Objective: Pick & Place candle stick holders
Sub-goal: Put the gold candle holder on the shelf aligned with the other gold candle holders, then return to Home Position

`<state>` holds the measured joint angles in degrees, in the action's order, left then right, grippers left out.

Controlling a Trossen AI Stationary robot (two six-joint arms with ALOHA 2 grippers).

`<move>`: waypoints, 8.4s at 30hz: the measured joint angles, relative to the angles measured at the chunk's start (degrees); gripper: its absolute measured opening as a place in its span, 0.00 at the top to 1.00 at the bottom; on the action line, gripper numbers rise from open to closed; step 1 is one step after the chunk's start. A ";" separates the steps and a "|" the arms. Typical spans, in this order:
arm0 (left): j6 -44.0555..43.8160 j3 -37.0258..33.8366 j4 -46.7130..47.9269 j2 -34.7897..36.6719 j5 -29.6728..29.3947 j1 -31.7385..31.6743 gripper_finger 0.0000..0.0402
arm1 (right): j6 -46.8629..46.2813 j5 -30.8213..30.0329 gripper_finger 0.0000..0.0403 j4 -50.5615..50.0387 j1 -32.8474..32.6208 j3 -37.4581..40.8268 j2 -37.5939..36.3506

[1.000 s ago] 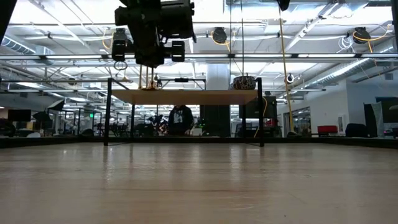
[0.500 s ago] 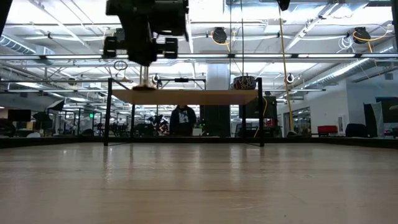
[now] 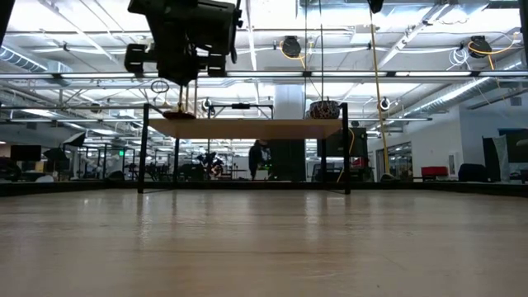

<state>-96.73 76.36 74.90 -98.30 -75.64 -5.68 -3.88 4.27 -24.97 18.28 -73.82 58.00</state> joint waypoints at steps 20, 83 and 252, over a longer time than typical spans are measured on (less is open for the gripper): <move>-5.46 -3.30 1.69 0.11 -0.49 -1.00 0.97 | -1.28 0.02 0.88 0.57 0.00 0.00 0.00; -0.92 -1.86 0.89 0.09 0.46 -3.90 0.97 | -1.03 0.24 0.88 1.59 0.00 0.00 0.02; 69.89 -1.88 -39.35 47.87 43.90 27.12 0.47 | -19.60 15.28 0.88 25.77 -2.96 17.58 -16.13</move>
<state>-26.84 74.48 35.55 -50.43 -31.75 21.43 -23.48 19.56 0.80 15.32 -56.25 41.87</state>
